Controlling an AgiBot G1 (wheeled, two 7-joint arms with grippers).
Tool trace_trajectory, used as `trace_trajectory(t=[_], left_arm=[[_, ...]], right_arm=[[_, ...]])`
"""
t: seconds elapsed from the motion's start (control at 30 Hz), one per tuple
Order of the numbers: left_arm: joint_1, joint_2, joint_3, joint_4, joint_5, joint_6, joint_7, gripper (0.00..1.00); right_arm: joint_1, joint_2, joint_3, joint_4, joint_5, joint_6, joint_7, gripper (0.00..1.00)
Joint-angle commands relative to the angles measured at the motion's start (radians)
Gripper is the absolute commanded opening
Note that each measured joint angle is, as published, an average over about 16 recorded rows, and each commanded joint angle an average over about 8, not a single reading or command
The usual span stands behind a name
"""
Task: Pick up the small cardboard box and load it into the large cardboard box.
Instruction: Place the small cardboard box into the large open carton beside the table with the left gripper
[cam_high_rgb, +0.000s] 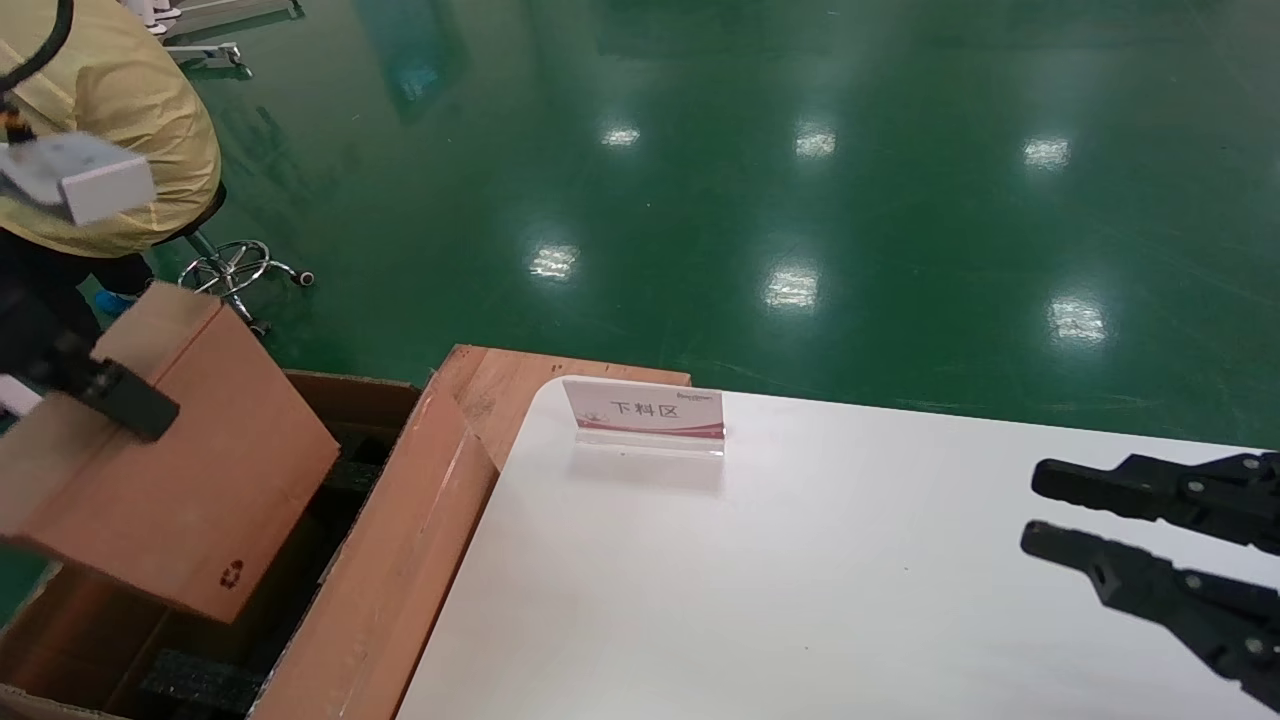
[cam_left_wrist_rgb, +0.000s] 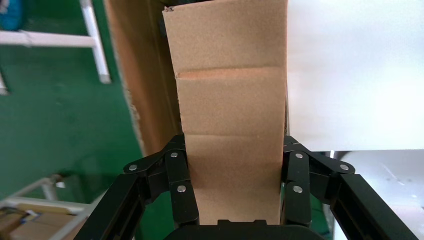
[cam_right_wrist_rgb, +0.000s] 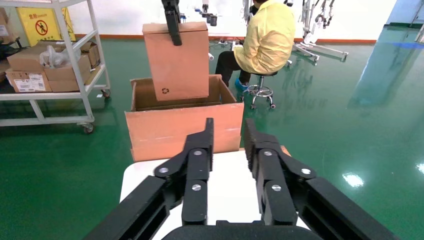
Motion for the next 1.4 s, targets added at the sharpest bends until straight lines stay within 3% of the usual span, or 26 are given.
trace_trajectory(t=[0.03,0.9,1.4], left_arm=[[-0.001,-0.026,0.012,0.001,0.000,-0.002,0.010,0.00],[0.026,-0.273,0.023,-0.007,0.129,-0.008,0.114,0.00],[0.048,-0.298,0.037,-0.007,0.174,-0.010,0.158,0.00]], right_arm=[[0.000,0.000,0.000,0.000,0.000,0.000,0.000,1.00],[0.000,0.001,-0.002,0.000,0.001,0.001,-0.001,1.00],[0.001,0.001,-0.002,0.000,0.002,0.001,-0.001,1.00]])
